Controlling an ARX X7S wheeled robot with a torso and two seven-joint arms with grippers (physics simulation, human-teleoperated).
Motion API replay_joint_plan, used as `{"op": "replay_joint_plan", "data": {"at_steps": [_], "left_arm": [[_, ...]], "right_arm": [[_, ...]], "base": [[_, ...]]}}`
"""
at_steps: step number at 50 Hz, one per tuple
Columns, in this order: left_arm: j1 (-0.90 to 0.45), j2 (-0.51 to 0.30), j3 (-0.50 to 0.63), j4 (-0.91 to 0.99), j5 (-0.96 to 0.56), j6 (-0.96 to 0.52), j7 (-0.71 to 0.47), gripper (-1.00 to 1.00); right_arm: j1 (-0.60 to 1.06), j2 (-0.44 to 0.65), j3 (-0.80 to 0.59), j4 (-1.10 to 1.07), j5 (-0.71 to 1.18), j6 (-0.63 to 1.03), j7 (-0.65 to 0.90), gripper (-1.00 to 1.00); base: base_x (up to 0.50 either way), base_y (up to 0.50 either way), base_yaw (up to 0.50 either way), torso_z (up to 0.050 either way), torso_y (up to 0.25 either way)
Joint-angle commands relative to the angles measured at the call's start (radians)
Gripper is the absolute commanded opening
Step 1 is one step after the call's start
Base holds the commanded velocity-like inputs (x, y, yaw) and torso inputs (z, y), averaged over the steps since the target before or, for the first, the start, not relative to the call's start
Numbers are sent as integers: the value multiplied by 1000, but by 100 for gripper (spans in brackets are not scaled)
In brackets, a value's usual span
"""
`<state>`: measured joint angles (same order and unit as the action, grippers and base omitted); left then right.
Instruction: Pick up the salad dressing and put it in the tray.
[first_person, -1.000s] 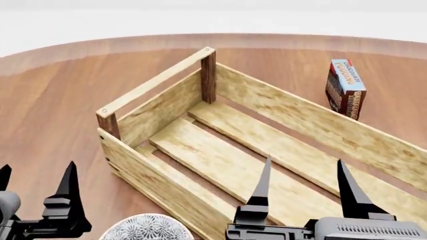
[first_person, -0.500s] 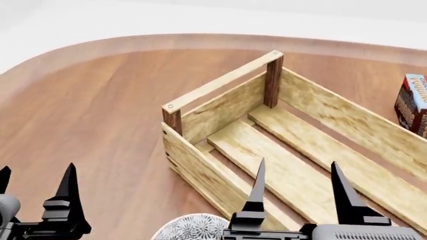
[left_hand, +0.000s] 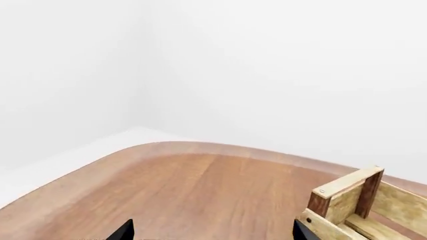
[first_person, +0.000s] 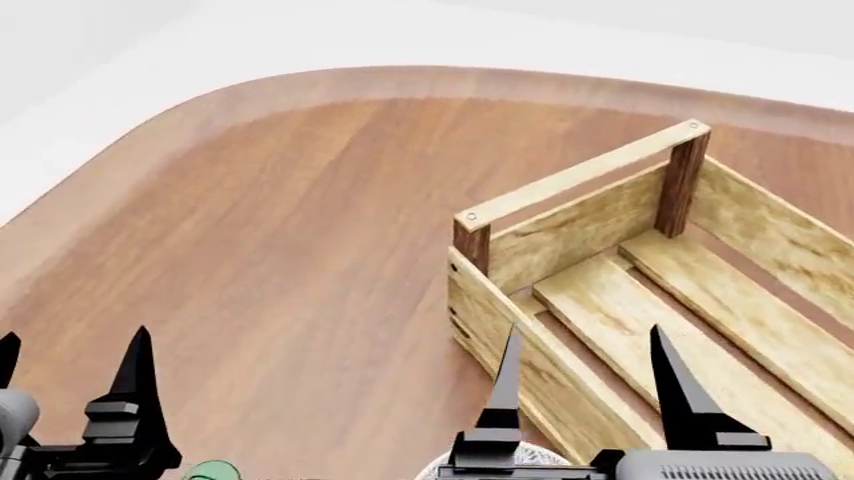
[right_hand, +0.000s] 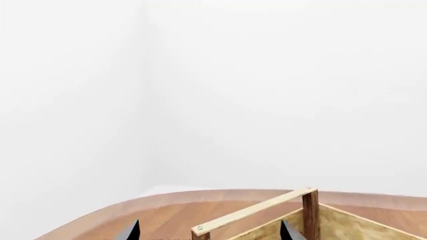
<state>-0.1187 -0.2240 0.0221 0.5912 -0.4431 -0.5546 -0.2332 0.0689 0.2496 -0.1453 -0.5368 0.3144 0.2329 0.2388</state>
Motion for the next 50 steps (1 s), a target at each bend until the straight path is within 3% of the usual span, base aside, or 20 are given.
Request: {"op": "replay_joint_plan", "data": {"at_steps": [1,17,34,50], "left_arm": [[2,-6,-1,8,-11,2,-4,100],[3,-12,4,5,-17,11,-11,100],[0,-21,-6,10,-33,7,-23,100],[-7,-29,-5,7,-42,6,-32,100]], "right_arm": [[-5,14,-11,-3,8,-10,-3,100],[-8,26,-25,9,25,-24,-15,100],[-39,129,-109,-40,53,138,-75,100],[-69,200,-192,-41,94,168,-196,100]], "base": [[0,0,500,0,0],[0,0,499,0,0],[0,0,0,0,0],[0,0,0,0,0]]}}
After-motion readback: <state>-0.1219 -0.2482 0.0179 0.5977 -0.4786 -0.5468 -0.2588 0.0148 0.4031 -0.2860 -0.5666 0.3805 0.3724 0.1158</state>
